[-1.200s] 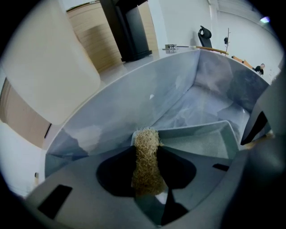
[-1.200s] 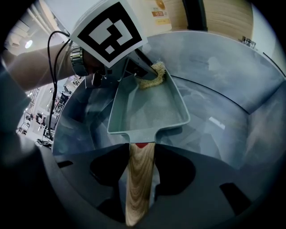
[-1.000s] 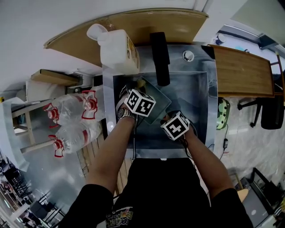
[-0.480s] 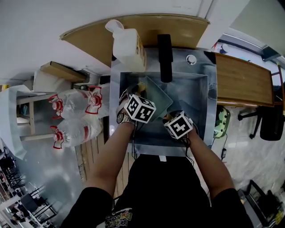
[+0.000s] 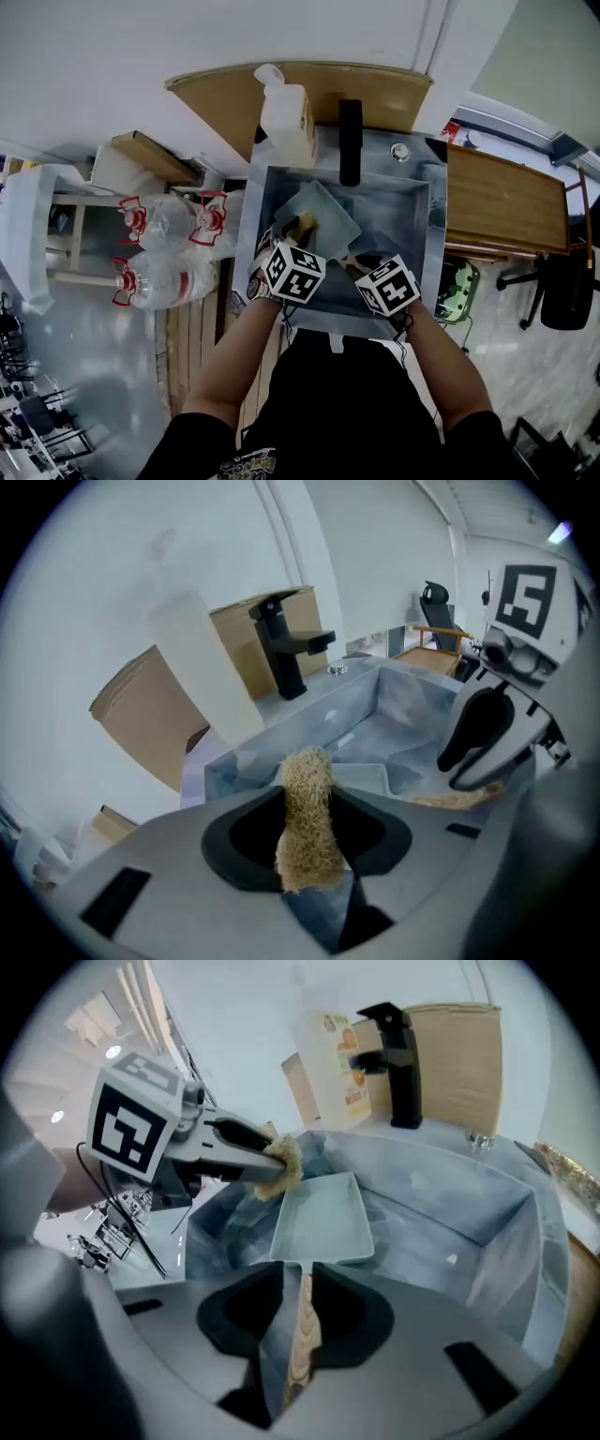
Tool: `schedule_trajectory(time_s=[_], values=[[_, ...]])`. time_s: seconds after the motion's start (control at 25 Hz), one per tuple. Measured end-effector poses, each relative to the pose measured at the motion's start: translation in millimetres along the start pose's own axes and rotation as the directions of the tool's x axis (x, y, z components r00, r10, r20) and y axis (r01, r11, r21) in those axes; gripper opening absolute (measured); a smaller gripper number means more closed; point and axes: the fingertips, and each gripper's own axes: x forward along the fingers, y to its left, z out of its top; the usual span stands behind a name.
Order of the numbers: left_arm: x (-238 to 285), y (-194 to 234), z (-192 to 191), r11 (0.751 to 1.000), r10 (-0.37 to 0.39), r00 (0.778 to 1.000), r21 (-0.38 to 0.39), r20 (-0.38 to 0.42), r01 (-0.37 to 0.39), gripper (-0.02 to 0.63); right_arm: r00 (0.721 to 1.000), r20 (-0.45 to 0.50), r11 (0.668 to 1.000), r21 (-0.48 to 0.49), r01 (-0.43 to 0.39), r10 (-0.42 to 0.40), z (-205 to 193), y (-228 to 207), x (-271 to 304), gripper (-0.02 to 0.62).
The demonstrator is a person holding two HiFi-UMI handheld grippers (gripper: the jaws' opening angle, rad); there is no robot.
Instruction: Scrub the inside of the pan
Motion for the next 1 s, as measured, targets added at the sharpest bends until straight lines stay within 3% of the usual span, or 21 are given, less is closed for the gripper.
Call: schedule_trajectory(time_s=[0.08,0.16,0.64,1.0], values=[[-19,-13,5,0.998,-0.031,0.998,-0.044,0.05,0.033,0.144,0.998,0.061,1.0,-0.003,0.028,-0.027,6,-2,-15,0.028],[-39,-24,10,0.994,-0.058,0.993,-0.09,0.101,0.067,0.144,0.993,0.113,0.999,-0.001,0.041,-0.04,12,-2,-28,0.014],[-125,-61,-5,0.947,-0.088,0.961,-0.278,0.263,0.163,0.143,0.96,0.278,1.0,-0.006,0.021,-0.018,19,17,-84,0.009],[-166,-93,-45,0.929,-0.149,0.94,-0.282,0.308,0.239,0.144,0.947,0.319,0.999,0.038,0.031,-0.042,-1,45,-98,0.009]])
